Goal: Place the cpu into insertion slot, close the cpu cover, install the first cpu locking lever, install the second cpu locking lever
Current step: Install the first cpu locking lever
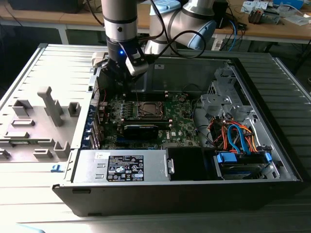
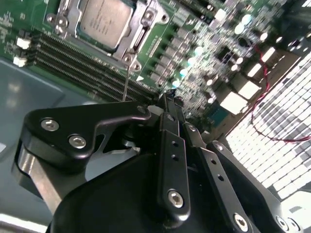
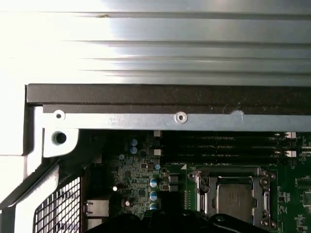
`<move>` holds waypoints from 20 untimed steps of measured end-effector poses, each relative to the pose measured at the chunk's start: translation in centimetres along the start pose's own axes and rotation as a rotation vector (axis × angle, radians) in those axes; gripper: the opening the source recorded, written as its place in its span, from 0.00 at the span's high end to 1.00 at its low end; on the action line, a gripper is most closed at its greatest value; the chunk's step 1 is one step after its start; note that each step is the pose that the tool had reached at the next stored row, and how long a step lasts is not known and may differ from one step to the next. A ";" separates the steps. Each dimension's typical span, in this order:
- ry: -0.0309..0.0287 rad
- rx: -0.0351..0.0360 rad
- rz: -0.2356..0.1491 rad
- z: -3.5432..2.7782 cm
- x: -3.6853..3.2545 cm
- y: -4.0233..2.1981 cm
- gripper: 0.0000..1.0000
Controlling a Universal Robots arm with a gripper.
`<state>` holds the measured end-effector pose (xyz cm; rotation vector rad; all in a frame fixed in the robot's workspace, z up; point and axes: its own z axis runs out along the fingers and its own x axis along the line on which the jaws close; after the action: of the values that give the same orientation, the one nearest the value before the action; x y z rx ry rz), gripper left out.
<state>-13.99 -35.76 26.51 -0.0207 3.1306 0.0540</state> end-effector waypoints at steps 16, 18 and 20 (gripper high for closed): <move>-0.0003 -0.0203 0.000 0.41 -0.95 1.23 0.89; -0.0002 -0.0202 0.000 0.41 -1.05 1.23 0.89; -0.0003 -0.0203 0.000 0.42 -1.15 1.23 0.89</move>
<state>-12.85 -34.51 26.15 -0.0207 3.1298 0.0857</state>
